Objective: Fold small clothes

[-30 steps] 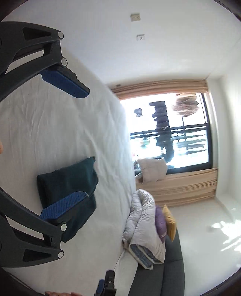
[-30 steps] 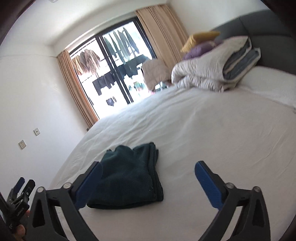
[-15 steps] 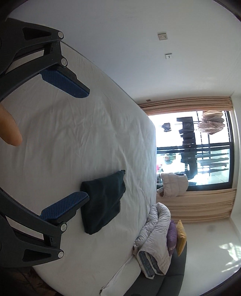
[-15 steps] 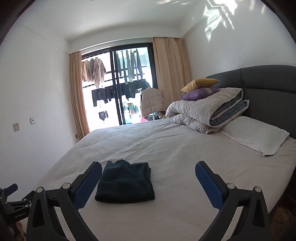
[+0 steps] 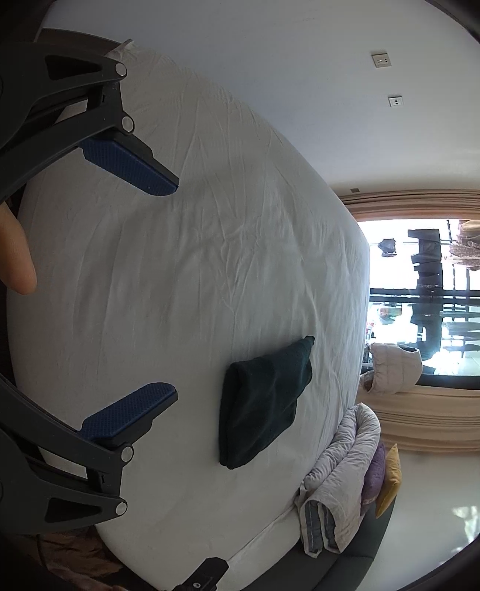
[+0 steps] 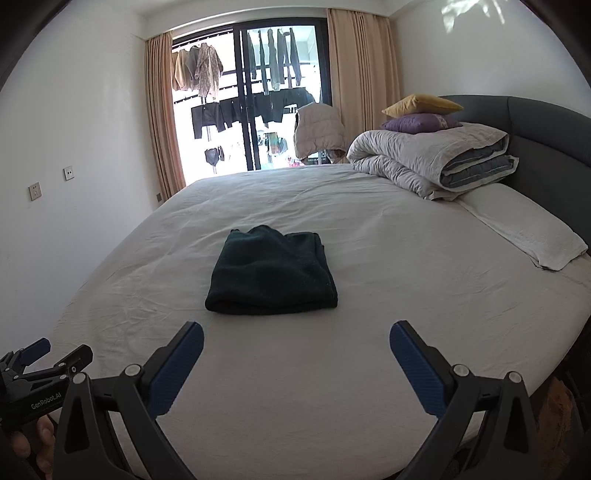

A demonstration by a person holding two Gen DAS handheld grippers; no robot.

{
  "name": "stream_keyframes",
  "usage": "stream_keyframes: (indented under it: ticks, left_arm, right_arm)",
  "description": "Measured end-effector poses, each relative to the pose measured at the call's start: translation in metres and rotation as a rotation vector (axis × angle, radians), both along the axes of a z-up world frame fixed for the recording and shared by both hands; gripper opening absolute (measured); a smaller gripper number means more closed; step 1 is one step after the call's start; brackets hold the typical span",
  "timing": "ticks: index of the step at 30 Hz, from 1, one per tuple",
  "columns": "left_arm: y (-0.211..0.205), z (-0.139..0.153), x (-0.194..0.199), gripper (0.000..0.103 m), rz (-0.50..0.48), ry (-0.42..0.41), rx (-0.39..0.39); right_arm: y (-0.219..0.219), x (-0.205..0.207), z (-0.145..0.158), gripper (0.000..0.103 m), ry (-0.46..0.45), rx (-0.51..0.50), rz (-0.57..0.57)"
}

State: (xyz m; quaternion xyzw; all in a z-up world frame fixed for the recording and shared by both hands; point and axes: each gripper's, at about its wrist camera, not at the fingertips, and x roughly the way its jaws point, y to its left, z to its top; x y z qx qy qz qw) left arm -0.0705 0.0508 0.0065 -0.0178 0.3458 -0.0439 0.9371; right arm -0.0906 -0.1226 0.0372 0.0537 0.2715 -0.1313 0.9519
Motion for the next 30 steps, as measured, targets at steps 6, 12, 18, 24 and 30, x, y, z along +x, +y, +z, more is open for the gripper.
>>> stream_keyframes:
  ticks: [6,12,18,24,30]
  left_arm:
    - [0.004,-0.016,0.017,0.103,0.004,0.031,-0.010]
    - [0.012,-0.041,0.028,0.103,0.002,0.073,-0.017]
    - [0.021,-0.060,0.033,0.103,0.013,0.104,-0.024]
    - [0.020,-0.065,0.037,0.103,0.014,0.115,-0.020]
    - [0.010,-0.066,0.038,0.103,0.001,0.121,-0.006]
  right_arm:
    - [0.014,0.007,-0.023,0.103,0.076,0.013,0.015]
    - [0.024,0.009,-0.049,0.103,0.144,0.031,0.018]
    - [0.036,0.011,-0.059,0.103,0.172,0.036,0.041]
    - [0.031,0.010,-0.059,0.103,0.167,0.043,0.025]
    - [0.022,0.006,-0.064,0.103,0.177,0.057,0.009]
